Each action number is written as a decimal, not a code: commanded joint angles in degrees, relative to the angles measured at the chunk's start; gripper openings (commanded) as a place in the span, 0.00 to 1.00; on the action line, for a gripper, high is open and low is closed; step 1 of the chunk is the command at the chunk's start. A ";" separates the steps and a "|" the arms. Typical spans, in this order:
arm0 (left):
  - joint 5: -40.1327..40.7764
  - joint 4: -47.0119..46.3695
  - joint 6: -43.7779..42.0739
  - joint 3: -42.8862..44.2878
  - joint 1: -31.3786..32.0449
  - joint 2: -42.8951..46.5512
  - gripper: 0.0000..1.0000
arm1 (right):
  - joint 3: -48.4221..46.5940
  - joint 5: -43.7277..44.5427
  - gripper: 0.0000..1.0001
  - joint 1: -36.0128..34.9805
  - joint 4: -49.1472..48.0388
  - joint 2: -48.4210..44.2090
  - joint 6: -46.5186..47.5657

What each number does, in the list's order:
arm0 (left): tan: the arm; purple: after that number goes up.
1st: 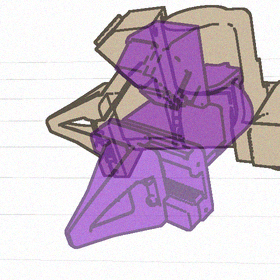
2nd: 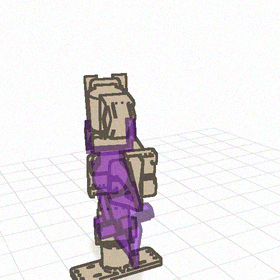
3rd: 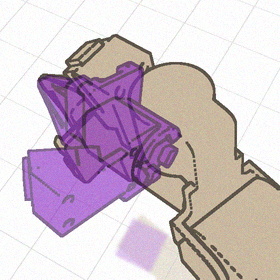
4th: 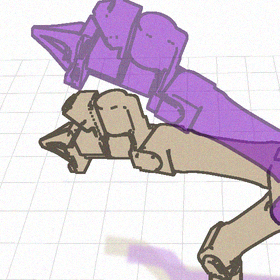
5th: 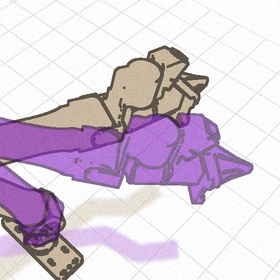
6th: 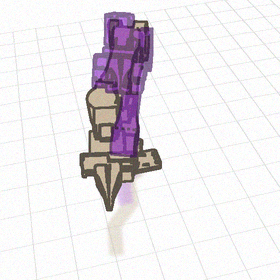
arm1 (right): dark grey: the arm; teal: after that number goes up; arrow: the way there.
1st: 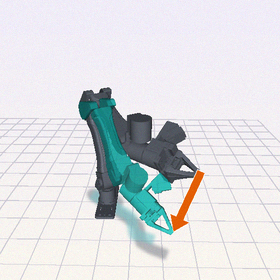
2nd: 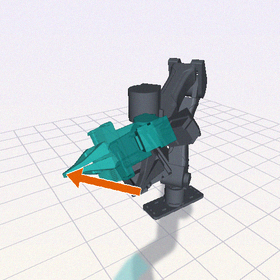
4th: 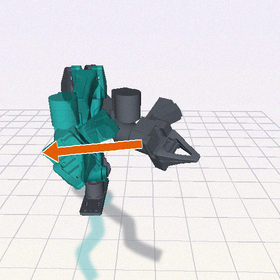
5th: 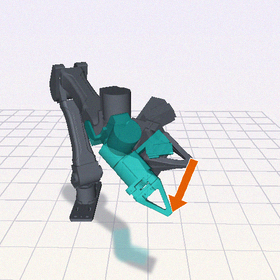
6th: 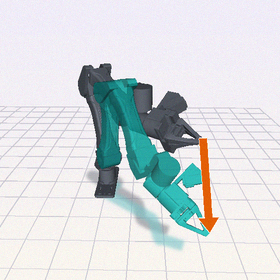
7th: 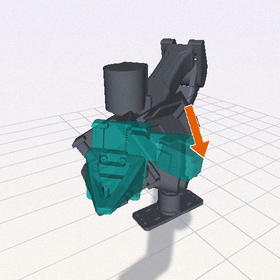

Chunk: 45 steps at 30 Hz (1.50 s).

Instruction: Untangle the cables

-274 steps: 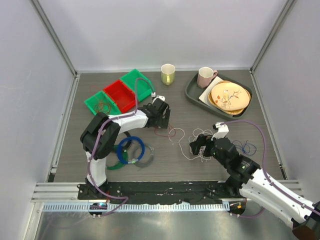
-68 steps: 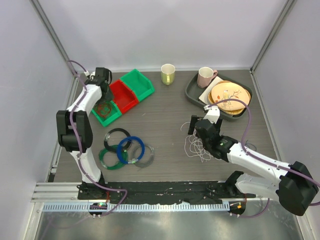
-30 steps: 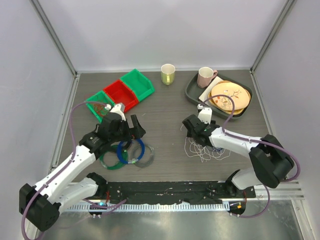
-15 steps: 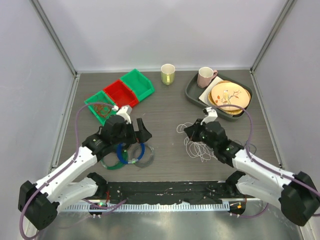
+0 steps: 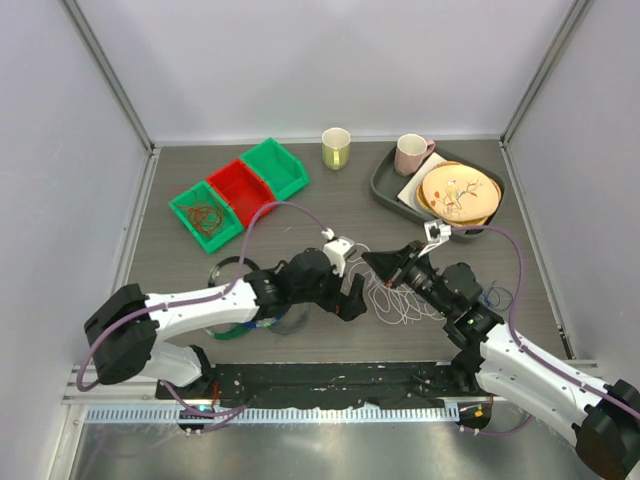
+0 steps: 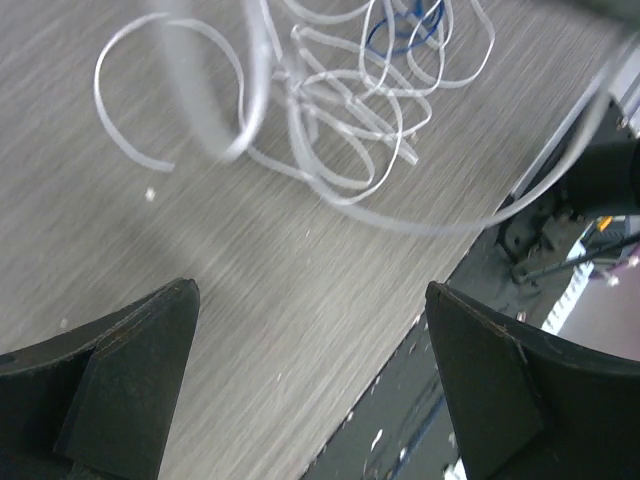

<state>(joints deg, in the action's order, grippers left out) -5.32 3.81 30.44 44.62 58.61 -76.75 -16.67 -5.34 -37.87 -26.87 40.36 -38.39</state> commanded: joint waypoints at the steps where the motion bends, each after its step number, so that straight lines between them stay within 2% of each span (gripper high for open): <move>1: 9.01 -12.32 -2.14 4.60 3.09 -4.37 1.00 | 1.11 4.19 0.01 -0.01 -3.63 -1.95 -3.97; 9: 10.33 -30.42 6.12 0.47 3.09 -8.41 1.00 | 1.55 10.18 0.01 -0.10 1.38 -7.13 -7.75; 12: 15.59 -31.15 7.97 0.64 3.09 -10.26 0.95 | 1.29 9.74 0.01 -0.10 2.00 -7.22 -9.24; 13: 16.30 -31.24 8.06 0.64 3.09 -10.78 0.86 | 1.20 9.83 0.01 -0.01 2.70 -7.14 -9.42; 15: 16.92 -32.72 8.32 0.12 3.09 -10.88 0.77 | 1.11 10.96 0.01 -0.10 3.40 -6.87 -9.51; 16: 16.58 -33.69 8.58 -0.32 3.09 -10.79 0.66 | 1.02 11.23 0.01 -0.10 3.84 -6.61 -9.51; 19: 15.25 -37.65 9.20 -2.25 3.09 -10.00 0.55 | 0.76 10.88 0.01 -0.01 3.85 -5.64 -9.68; 27: 13.41 -41.78 5.52 -5.86 3.26 -7.01 0.58 | -0.74 12.64 0.01 -0.10 7.45 -3.10 -11.18; 34: 13.14 -41.43 -1.60 -2.09 3.70 -8.15 0.55 | -2.93 10.10 0.01 -0.01 8.94 1.47 -10.83; 35: 13.58 -41.26 -2.48 -1.82 3.71 -8.33 0.54 | -2.93 9.83 0.01 -0.01 8.51 1.65 -10.91; 37: 14.81 -40.82 -3.10 -1.29 3.71 -8.42 0.44 | -2.93 9.82 0.01 -0.01 8.50 2.00 -11.09; 39: 16.04 -40.29 -3.80 -1.12 3.79 -8.15 0.41 | -3.11 10.09 0.01 -0.01 9.03 1.92 -11.00; 41: 17.88 -39.15 -4.16 -1.38 3.79 -7.36 0.44 | -3.20 10.44 0.01 -0.01 9.64 1.65 -10.92; 42: 18.15 -38.80 -4.42 -1.47 3.79 -7.01 0.54 | -3.28 10.53 0.01 -0.01 9.82 1.57 -10.83; 45: 17.37 -38.79 -4.16 -2.26 3.79 -5.52 0.65 | -3.28 11.06 0.01 -0.01 10.17 1.48 -11.00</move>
<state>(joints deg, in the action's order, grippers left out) 10.00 -32.51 27.86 41.39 62.15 -85.47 -17.45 5.26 -37.87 -16.56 42.37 -48.88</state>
